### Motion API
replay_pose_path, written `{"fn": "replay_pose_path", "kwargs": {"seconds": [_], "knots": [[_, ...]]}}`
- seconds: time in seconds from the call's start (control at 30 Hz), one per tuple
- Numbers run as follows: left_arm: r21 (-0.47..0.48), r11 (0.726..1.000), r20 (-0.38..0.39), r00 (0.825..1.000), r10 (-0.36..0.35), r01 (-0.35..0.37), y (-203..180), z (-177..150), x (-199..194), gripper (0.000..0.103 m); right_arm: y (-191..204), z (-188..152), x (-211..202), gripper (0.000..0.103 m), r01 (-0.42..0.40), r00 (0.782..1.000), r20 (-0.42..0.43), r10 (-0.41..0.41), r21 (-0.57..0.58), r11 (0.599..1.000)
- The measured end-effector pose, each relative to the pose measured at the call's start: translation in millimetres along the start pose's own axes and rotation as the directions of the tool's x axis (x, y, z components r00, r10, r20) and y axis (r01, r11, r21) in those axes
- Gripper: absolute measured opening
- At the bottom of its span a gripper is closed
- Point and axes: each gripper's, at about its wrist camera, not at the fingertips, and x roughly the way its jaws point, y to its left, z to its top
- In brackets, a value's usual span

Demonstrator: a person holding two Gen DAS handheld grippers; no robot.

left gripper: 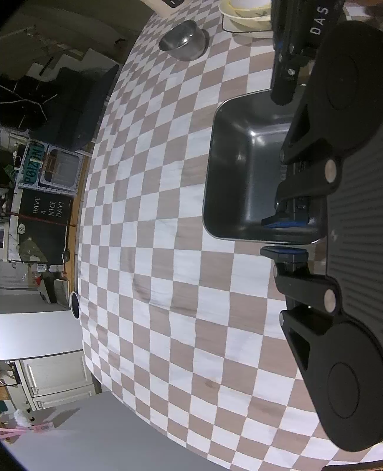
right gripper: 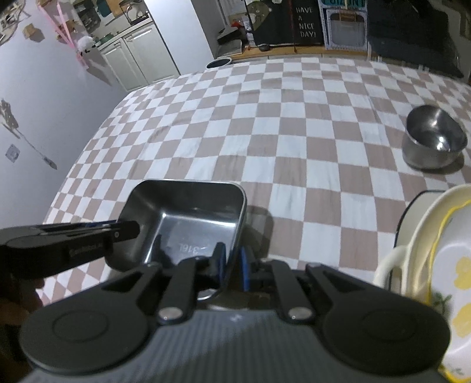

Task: Organize plates and bowls
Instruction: 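Lower the second steel pan onto the table near the stacked bowls, then open both grippers to release the second steel pan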

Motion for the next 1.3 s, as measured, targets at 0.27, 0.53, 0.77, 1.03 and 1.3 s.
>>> {"fn": "replay_pose_path", "kwargs": {"seconds": [0.27, 0.53, 0.77, 1.03, 1.3], "knots": [[-0.001, 1.000, -0.014, 1.000, -0.018, 0.018, 0.1, -0.8, -1.1, 0.014, -5.2, 0.0, 9.0, 0.015, -0.020, 1.000, -0.017, 0.020, 0.027, 0.999], [-0.001, 0.999, -0.035, 0.999, -0.035, 0.035, 1.4, -2.1, -2.6, 0.018, -4.7, -3.0, 12.8, 0.023, -0.015, 1.000, 0.009, 0.015, 0.026, 1.000], [0.001, 0.998, -0.007, 0.998, -0.063, 0.063, -0.1, -1.5, -20.0, 0.046, 6.1, -4.4, -2.0, 0.047, -0.020, 0.998, 0.064, 0.023, -0.045, 0.999], [0.017, 0.997, 0.052, 0.995, -0.079, 0.078, -0.4, -2.1, -50.4, 0.088, 8.1, -4.3, -37.8, 0.084, -0.009, 0.989, 0.145, 0.026, -0.113, 0.994], [-0.004, 0.990, 0.115, 0.984, -0.138, 0.139, -13.9, 1.3, -73.0, 0.103, -23.0, 0.5, -79.5, 0.102, 0.021, 0.953, 0.301, 0.020, -0.134, 0.991]]}}
